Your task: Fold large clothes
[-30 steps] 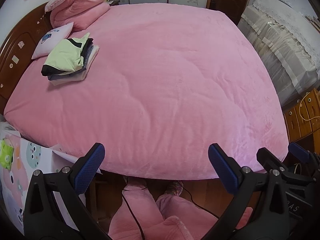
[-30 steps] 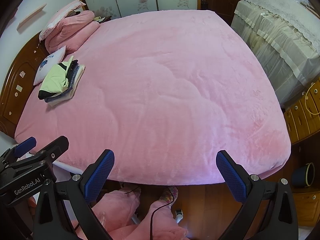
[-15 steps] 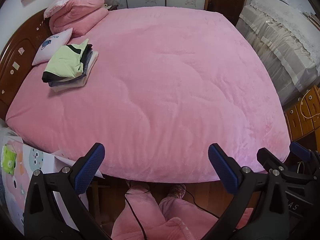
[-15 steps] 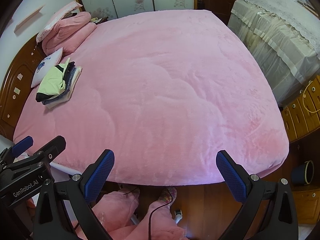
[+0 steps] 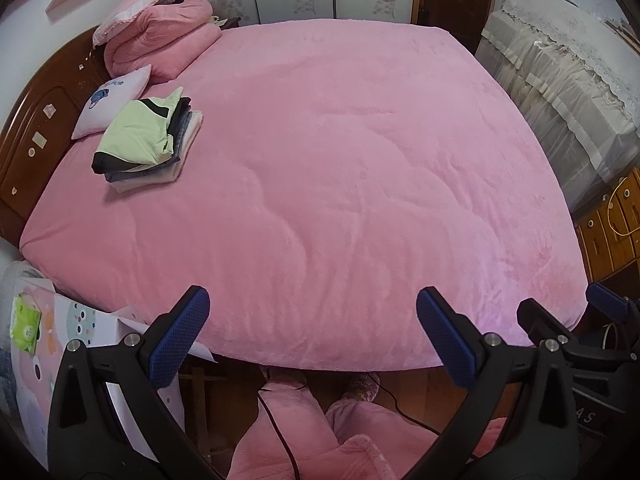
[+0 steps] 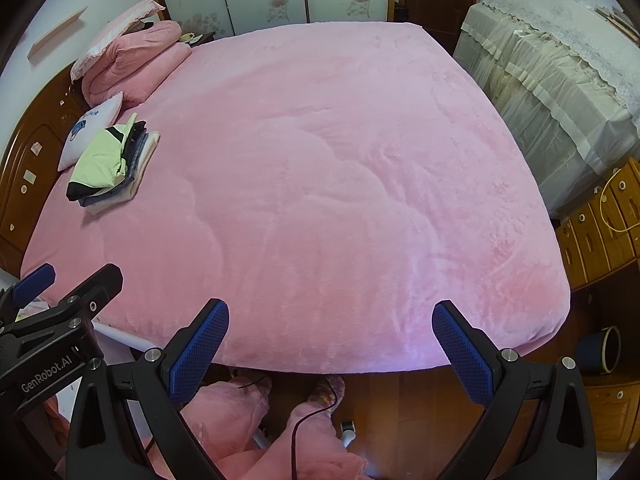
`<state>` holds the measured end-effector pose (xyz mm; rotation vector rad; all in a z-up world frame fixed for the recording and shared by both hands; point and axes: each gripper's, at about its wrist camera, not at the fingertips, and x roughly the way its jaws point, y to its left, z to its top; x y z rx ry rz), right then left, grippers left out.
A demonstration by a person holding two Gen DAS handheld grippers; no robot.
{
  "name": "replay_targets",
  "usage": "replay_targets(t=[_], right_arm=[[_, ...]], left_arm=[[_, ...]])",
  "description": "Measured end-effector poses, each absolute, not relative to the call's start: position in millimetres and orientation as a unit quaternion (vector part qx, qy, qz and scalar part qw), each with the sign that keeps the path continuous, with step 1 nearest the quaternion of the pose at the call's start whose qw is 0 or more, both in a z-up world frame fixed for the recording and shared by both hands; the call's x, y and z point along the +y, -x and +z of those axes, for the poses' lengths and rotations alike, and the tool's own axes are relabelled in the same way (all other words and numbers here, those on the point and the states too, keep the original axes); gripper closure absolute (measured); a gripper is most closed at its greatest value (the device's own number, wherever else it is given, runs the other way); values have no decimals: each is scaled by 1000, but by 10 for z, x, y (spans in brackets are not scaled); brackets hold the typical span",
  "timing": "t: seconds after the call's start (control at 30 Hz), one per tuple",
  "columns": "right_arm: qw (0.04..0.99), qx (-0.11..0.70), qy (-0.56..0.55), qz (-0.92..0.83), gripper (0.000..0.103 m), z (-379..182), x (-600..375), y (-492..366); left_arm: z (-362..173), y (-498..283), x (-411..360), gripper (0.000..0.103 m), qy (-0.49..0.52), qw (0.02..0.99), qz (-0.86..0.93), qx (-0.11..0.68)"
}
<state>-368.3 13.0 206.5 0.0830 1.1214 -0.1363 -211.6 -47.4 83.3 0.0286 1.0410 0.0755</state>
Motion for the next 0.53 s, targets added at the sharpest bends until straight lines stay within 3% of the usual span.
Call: replay_targets(t=[0.53], right_arm=[[846,528,-55,-46,0,2097,137,3731]], left_arm=[[861,2171,-432,0,-10,871,34,491]])
